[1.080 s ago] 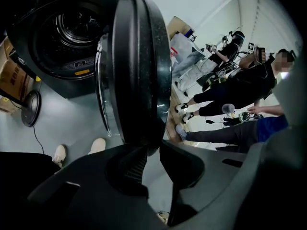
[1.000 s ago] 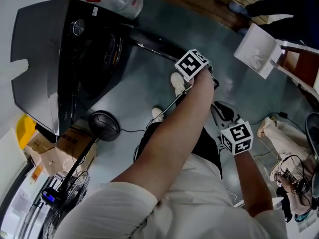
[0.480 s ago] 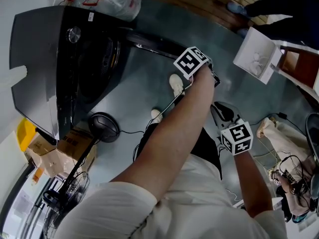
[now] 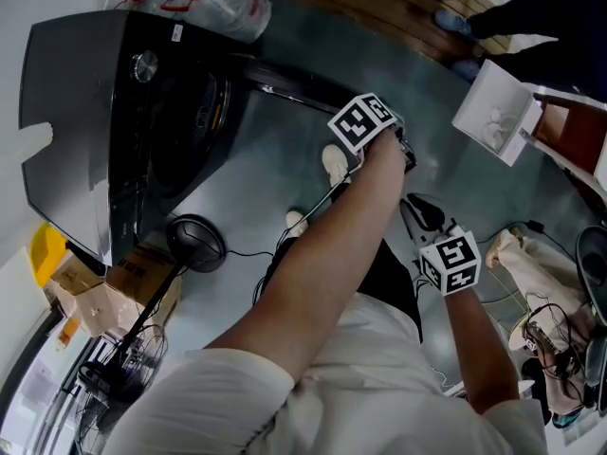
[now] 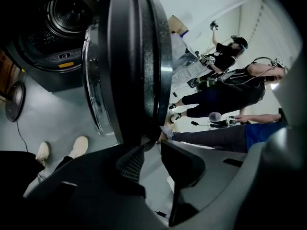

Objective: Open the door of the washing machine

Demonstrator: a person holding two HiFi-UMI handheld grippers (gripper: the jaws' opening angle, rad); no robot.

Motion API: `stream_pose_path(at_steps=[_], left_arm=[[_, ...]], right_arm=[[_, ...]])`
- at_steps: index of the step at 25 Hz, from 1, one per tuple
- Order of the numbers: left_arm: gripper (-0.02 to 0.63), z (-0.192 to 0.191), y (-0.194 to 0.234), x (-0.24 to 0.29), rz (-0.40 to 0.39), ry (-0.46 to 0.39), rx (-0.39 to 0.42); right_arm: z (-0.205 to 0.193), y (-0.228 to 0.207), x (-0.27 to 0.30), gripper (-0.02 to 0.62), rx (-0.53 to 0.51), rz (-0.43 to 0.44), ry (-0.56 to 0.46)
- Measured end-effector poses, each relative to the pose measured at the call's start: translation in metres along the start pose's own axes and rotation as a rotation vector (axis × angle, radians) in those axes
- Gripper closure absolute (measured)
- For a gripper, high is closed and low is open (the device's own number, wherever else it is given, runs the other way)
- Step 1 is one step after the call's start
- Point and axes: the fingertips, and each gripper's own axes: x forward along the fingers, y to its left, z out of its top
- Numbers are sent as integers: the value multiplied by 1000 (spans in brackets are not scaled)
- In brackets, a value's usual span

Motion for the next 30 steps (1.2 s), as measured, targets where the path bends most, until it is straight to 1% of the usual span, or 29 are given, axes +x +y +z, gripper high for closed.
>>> stream_pose_path(at_steps=[6, 9, 11, 14, 17, 20, 24, 30], left_arm=[[491, -7, -18, -17, -96, 28, 87], [492, -10, -29, -33, -162, 40, 156], [495, -9, -36, -49, -223, 42, 256], [535, -2, -41, -82, -303, 14, 446], [567, 12, -36, -125, -360, -39, 606], [581, 29, -23, -171, -393, -92, 737], [589, 33, -3, -231, -424, -120, 880], [589, 26, 22, -298, -461, -121, 1004]], right_arm=[[2, 0, 0, 530, -24, 1, 7], [4, -1, 3, 531, -38, -1, 6], [8, 1, 5, 531, -52, 1, 0], [19, 5, 9, 545, -83, 4, -23], [35, 13, 9, 568, -109, 6, -53], [55, 29, 11, 586, -135, 19, -87], [73, 60, 10, 587, -159, 58, -122], [104, 95, 5, 588, -196, 110, -172]])
